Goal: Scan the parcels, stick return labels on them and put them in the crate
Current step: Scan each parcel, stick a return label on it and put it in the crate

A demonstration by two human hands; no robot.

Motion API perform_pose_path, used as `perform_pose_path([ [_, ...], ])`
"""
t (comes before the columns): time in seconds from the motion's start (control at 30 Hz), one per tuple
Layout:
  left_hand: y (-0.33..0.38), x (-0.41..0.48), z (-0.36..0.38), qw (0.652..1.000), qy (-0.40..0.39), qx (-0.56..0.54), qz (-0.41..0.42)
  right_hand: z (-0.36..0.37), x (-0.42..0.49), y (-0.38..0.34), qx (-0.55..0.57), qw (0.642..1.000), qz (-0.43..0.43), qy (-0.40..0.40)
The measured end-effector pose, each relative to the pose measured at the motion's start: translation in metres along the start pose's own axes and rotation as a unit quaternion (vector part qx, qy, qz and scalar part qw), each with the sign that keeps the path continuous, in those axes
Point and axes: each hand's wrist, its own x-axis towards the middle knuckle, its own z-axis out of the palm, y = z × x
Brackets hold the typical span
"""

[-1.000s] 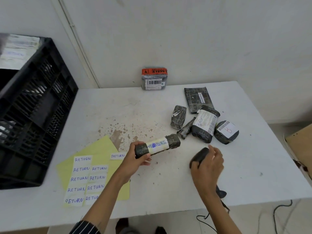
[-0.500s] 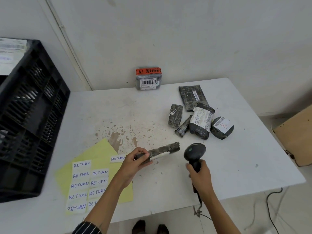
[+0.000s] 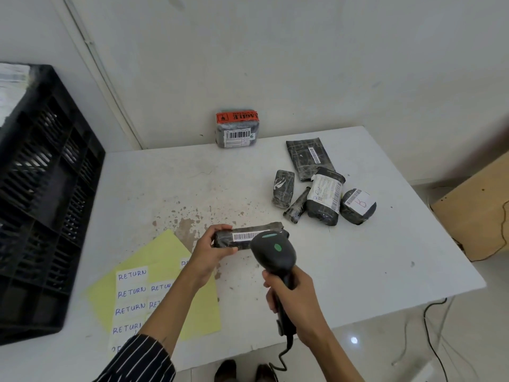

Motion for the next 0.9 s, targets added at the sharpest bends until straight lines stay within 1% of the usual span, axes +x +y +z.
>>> perform_pose_path([
  [0.3,0.012,0.011,0.002,0.996,0.021,-0.082,0.002,0.019,-0.011,-0.002,-0.008,1.0,-0.006,-0.014],
  [0.67,0.014,0.006,0.005,0.995,0.032,-0.093,0.006,0.018,-0.014,-0.005,-0.015,1.0,-0.014,-0.022],
  [0.8,0.014,0.004,0.007,0.996,0.039,-0.082,0.006,0.018,-0.016,-0.002,-0.03,0.999,-0.014,-0.028],
  [0.9,0.011,0.002,0.007,0.996,0.04,-0.074,-0.004,0.016,-0.012,0.004,-0.065,0.998,-0.026,0.0],
])
